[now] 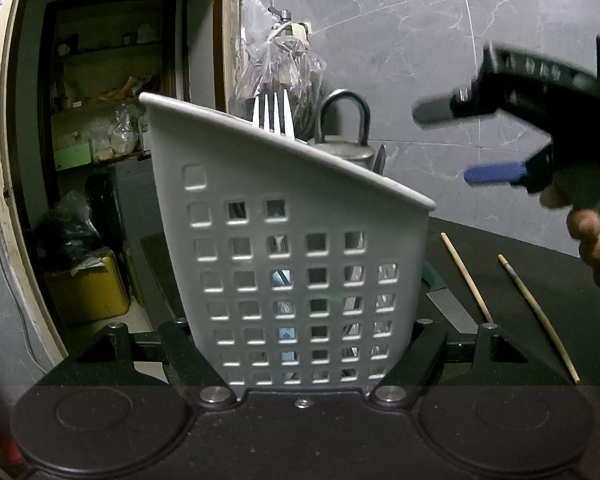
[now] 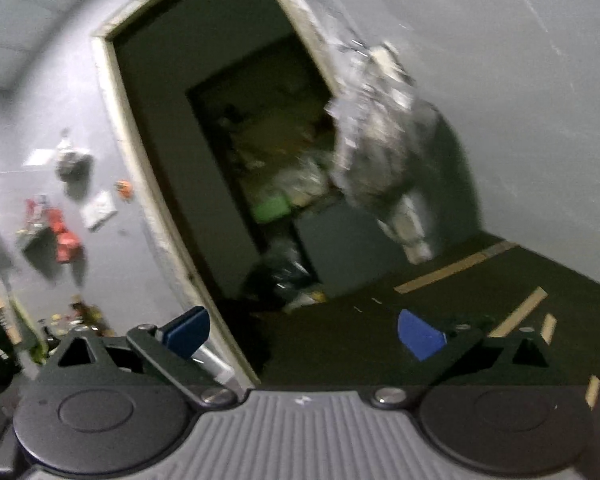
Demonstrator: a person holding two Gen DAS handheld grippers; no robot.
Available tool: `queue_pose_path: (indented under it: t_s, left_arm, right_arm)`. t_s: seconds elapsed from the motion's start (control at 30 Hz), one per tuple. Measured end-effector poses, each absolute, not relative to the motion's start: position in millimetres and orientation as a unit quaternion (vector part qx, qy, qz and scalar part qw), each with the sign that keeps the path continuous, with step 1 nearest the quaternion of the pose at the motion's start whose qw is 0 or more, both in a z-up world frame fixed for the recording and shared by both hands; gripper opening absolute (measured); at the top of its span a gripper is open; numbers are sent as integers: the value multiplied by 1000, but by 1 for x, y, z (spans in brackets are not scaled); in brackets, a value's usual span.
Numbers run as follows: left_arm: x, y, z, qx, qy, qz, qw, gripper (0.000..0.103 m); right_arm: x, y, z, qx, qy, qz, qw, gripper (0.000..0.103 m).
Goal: Organize utensils
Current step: 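Lower the fork tines-up into the caddy and open the right gripper, then move the right gripper down to the green-handled knife on the table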
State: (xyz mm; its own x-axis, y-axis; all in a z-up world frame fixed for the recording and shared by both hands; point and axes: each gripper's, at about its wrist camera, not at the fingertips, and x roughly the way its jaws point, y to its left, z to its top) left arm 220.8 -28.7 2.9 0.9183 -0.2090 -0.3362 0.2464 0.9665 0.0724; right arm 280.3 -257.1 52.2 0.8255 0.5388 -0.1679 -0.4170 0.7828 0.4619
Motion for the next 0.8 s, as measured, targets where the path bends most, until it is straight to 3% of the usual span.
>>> queue_pose_path:
  t_s: [0.4,0.8]
  left_arm:
    - [221,-28,3,57,165,-116,978,77]
    - [221,-27,3,56,166,-117,978,77]
  right_arm:
    - [300,-278,10,212,245,172,930,103]
    - [320,-246,-14,74,333,144,929,103]
